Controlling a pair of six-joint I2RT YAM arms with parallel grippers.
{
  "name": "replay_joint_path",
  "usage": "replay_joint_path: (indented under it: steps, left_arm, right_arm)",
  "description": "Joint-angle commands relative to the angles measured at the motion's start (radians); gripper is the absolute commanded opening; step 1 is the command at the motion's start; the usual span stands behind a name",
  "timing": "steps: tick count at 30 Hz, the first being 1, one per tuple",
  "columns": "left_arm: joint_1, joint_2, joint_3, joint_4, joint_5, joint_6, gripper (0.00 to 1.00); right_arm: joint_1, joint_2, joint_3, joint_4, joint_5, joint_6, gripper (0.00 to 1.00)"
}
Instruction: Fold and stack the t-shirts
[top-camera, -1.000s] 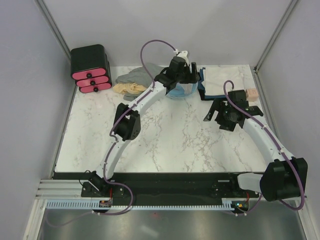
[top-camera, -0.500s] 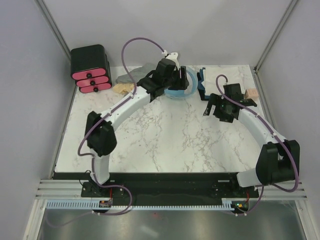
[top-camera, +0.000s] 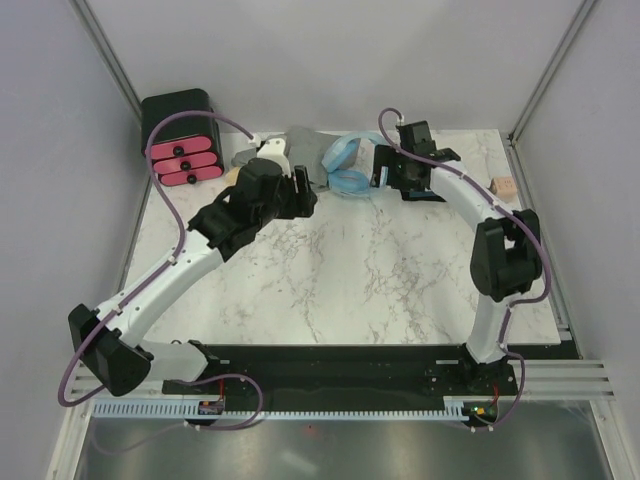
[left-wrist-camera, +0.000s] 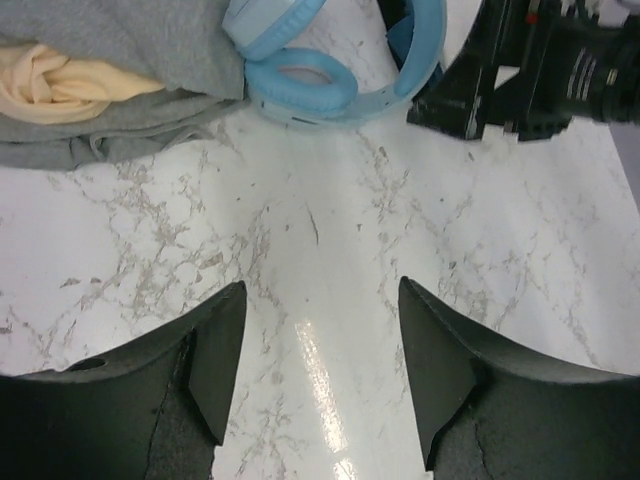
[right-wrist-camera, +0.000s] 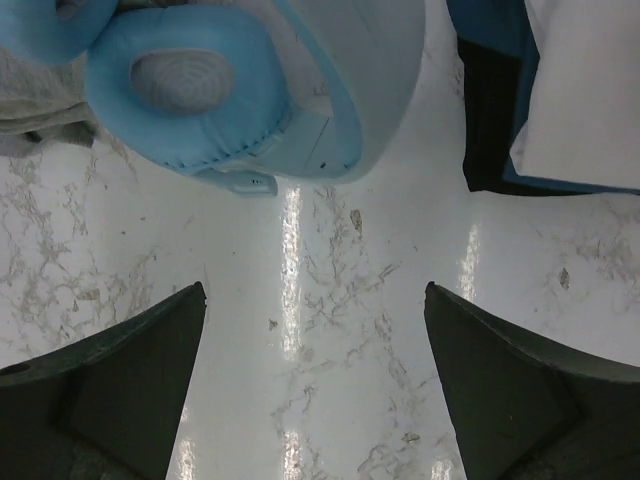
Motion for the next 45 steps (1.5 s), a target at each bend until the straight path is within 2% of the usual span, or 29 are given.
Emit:
replay_joint_path:
  steps: [1,7,13,16,17,18,20,21,22,23,31,36,41,43,44,45]
  left_arm:
    - [0.005,-0.073,-0.069,-0.049,-0.047,0.005,0.69]
    - [0.027,-0.15,-0.144,-0.078,-0.057,0.009,0.69]
    - [0.041,-0.179,-0.196,-0.078,-0.04,0.011,0.69]
    - [0.048,-0.17,-0.19,-0.086,-0.032,0.017,0.69]
    - [0.051,-0.168,-0.189,-0.086,-0.03,0.017,0.69]
    - [0.051,-0.164,-0.187,-0.087,-0.027,0.017,0.69]
    - [0.056,-0.159,-0.187,-0.09,-0.018,0.015,0.69]
    - [0.058,-0.156,-0.187,-0.093,-0.015,0.015,0.69]
    - [0.058,-0.155,-0.187,-0.095,-0.014,0.015,0.69]
    - [0.059,-0.153,-0.187,-0.097,-0.014,0.014,0.69]
    - [0.071,-0.145,-0.184,-0.103,-0.014,0.019,0.69]
    - [0.076,-0.127,-0.178,-0.101,-0.011,0.015,0.69]
    - [0.078,-0.107,-0.161,-0.103,0.012,0.034,0.69]
    - [0.079,-0.109,-0.158,-0.103,0.014,0.042,0.69]
    - [0.079,-0.113,-0.161,-0.103,0.014,0.051,0.69]
    - [0.081,-0.116,-0.16,-0.103,0.011,0.052,0.69]
  right_arm:
    - [0.008,0.117,0.216,-0.038,0.09,-0.025,0.98]
    - [0.008,0.318,0.531,-0.179,0.208,-0.072,0.98]
    - [0.008,0.421,0.646,-0.173,0.261,-0.109,0.98]
    - [0.006,0.469,0.686,-0.167,0.29,-0.098,0.95]
    - [0.008,0.476,0.688,-0.152,0.295,-0.097,0.87]
    - [0.008,0.475,0.677,-0.135,0.304,-0.097,0.73]
    - [0.008,0.476,0.669,-0.077,0.343,-0.094,0.5]
    - [0.008,0.478,0.671,-0.065,0.358,-0.095,0.23]
    - [0.009,0.483,0.677,-0.046,0.375,-0.094,0.06]
    - [0.006,0.498,0.689,-0.046,0.41,-0.097,0.0]
    - [-0.006,0.522,0.704,-0.041,0.39,-0.028,0.0]
    - [-0.008,0.51,0.72,-0.147,0.389,0.133,0.0]
    - [-0.006,0.509,0.727,-0.153,0.34,0.236,0.0]
    - [-0.006,0.527,0.752,-0.156,0.349,0.233,0.05]
    - [-0.011,0.532,0.779,-0.159,0.353,0.233,0.0]
    - [-0.017,0.535,0.789,-0.16,0.357,0.233,0.0]
